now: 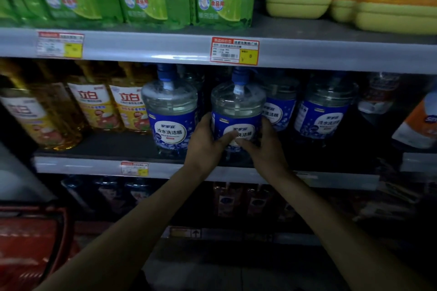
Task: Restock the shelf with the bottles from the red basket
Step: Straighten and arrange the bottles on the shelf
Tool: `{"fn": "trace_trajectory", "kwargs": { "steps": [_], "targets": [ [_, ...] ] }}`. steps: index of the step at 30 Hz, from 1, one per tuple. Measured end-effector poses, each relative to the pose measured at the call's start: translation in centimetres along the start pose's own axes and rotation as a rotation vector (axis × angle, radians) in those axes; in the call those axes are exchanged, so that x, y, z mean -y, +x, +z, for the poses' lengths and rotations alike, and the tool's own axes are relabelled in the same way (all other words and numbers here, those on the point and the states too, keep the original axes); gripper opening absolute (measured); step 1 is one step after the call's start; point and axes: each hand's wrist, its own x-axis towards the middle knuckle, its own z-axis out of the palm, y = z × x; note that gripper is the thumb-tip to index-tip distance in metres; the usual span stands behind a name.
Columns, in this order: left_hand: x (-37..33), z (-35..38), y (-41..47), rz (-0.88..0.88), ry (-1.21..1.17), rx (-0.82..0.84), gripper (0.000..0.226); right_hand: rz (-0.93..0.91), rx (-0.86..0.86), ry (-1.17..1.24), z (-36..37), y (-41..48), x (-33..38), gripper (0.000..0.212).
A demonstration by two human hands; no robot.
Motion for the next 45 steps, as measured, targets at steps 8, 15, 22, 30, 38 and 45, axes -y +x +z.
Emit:
{"fn": "trace_trajectory", "kwargs": {
  "steps": [8, 15, 22, 30, 38, 45],
  "targets": [
    [0.2, 1.1, -0.8, -0.109, -0.100, -0.122, 0.060, 0.158, 0.055, 0.049, -1.1, -0.4, 1.0, 0.076],
    [-0.7, 2.5, -2.6, -0.350, -0.274, -0.179, 0.043, 0.317, 0.095, 0.112, -1.5, -1.1, 1.0, 0.078],
    [-1.4, 2.9, -1.8, -0.421, -0.441, -0.169, 0.033, 0.380, 0.077, 0.140, -0.1, 0.6, 0.4, 0.049],
    [-1.6, 2.4, 0.4, -0.492, -0.503, -0.181, 0.047, 0.425, 0.045, 0.290, 0.9, 1.9, 0.1, 0.057],
    [-0.2, 3.4, 2.1, -0.490, -0.547, -0.177, 0.055, 0.435, 0.054, 0.366, 2.2, 2.6, 0.0, 0.055],
    [0.3, 4.1, 2.9, -0.498, -0.584, -0.199, 0.054, 0.452, 0.029, 0.410, 2.7, 3.4, -0.4, 0.053]
  ]
}}
